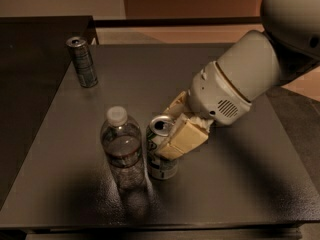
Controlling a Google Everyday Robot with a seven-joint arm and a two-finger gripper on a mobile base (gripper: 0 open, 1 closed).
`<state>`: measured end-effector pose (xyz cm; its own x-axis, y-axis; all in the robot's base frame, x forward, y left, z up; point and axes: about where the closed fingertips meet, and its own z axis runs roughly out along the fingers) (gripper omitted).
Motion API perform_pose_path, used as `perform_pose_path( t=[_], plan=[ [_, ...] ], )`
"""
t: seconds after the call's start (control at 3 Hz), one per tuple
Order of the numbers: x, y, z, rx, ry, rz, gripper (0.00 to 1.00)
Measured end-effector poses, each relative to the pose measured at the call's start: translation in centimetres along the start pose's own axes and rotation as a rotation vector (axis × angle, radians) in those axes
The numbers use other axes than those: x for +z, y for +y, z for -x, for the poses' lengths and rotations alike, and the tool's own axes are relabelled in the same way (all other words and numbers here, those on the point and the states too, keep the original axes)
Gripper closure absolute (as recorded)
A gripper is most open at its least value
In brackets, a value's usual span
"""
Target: Move 7up can near water bottle
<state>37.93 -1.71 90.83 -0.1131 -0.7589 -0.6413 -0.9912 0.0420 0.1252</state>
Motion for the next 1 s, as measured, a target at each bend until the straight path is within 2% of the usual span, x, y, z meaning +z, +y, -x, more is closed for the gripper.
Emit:
perform_pose_path(
  t=[0.33, 0.67, 1.0],
  plan=[
    [0.05, 0.10, 0.13, -0.003, 0.002, 0.000, 0.12],
    [0.09, 0.19, 0.25, -0.006, 0.003, -0.001, 0.00],
    [0.09, 0.19, 0.25, -0.006, 0.004, -0.001, 0.00]
  ],
)
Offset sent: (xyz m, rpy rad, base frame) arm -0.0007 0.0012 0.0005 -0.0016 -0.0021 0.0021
